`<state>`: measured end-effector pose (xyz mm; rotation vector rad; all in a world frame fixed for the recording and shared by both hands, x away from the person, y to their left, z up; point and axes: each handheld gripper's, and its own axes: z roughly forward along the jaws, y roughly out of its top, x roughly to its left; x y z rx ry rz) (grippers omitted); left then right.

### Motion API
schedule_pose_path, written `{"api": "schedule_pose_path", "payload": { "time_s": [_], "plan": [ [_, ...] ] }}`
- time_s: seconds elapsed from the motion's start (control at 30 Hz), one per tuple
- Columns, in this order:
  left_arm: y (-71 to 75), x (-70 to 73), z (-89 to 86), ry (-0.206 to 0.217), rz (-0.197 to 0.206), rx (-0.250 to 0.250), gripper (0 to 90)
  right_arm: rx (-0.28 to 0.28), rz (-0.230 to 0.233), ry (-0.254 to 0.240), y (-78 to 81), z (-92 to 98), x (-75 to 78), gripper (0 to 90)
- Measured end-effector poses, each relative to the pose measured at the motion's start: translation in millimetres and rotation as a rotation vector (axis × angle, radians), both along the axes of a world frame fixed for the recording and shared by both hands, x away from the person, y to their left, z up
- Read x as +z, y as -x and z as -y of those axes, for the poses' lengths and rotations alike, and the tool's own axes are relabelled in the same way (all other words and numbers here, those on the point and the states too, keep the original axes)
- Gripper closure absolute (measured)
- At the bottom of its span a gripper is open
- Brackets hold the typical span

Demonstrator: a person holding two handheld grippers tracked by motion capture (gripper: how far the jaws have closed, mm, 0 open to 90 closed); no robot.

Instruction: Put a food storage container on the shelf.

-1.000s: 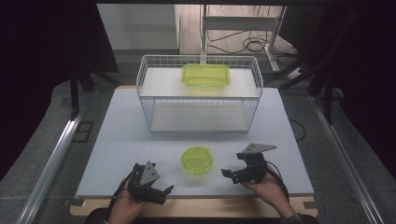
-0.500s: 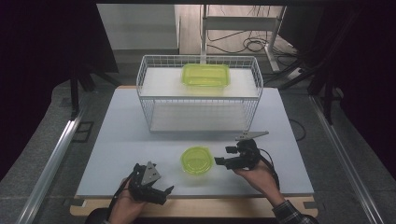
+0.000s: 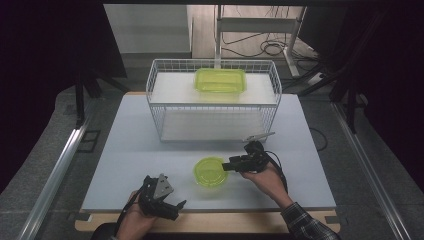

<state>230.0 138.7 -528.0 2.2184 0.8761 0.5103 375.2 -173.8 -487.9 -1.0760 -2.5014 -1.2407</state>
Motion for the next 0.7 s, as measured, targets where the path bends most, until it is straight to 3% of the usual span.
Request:
{"api": "schedule_pose_path", "payload": {
  "time_s": [0.3, 0.57, 0.7],
  "plan": [
    [-0.1, -0.7, 0.6, -0.006, -0.006, -0.004, 2.6, 0.019, -0.102, -0.034, -10.6, -2.6, -8.2, 57.3],
    [0.2, -1.4, 1.8, -0.019, -0.003, -0.011, 2.6, 0.017, -0.241, -0.094, -13.3, -2.1, -9.4, 79.1],
    [0.2, -1.2, 1.6, -0.021, 0.001, -0.011, 2.6, 0.034, -0.26, -0.116, -11.2, -3.0, -7.7, 80.9]
  ]
}}
